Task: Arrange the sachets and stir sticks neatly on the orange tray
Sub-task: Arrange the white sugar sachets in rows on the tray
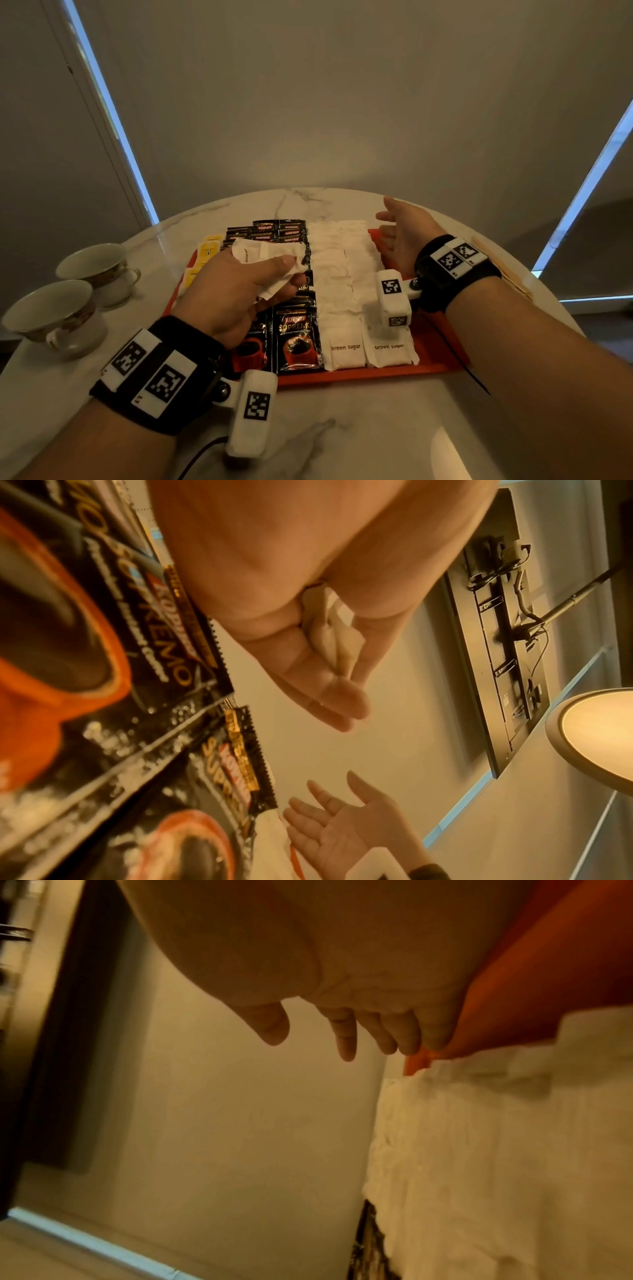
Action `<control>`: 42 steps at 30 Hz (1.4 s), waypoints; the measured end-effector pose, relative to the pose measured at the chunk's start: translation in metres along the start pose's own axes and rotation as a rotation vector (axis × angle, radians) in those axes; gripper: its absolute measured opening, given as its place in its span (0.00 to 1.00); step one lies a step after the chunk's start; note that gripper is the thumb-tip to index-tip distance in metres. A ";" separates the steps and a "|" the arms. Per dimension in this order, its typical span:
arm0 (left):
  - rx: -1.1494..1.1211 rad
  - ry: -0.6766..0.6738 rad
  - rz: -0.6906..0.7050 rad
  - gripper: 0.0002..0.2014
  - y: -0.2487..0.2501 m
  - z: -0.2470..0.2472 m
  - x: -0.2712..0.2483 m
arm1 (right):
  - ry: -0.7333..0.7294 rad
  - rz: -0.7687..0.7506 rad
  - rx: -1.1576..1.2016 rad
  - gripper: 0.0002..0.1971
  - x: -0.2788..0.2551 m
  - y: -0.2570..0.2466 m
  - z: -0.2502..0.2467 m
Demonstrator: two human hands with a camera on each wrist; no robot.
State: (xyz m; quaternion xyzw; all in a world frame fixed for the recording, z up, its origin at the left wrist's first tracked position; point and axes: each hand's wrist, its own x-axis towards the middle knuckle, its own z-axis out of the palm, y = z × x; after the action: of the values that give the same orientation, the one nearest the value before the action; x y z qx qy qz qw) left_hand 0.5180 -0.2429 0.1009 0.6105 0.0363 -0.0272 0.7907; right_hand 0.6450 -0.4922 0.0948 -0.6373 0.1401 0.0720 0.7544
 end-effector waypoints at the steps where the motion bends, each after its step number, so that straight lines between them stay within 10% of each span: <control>1: 0.016 -0.005 0.008 0.09 0.000 0.001 0.000 | 0.033 -0.055 0.006 0.20 -0.006 -0.002 0.001; 10: 0.148 0.023 0.063 0.12 0.003 0.004 -0.008 | -0.453 -0.229 -0.365 0.15 -0.113 0.010 0.054; 24: 0.169 -0.032 0.017 0.23 0.005 0.004 -0.009 | -0.299 -0.358 -0.248 0.06 -0.109 0.019 0.053; 34: 0.110 0.064 0.096 0.07 0.003 0.006 -0.006 | -0.436 -0.249 -0.225 0.14 -0.111 0.022 0.048; 42: 0.119 0.066 0.069 0.05 0.004 0.003 -0.005 | -0.106 -0.263 -0.573 0.05 -0.090 0.017 0.025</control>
State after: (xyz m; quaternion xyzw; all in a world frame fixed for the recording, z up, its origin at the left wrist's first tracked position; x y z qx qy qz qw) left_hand 0.5135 -0.2449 0.1055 0.6578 0.0398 0.0182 0.7519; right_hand 0.5573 -0.4579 0.1098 -0.8319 -0.0088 0.0435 0.5531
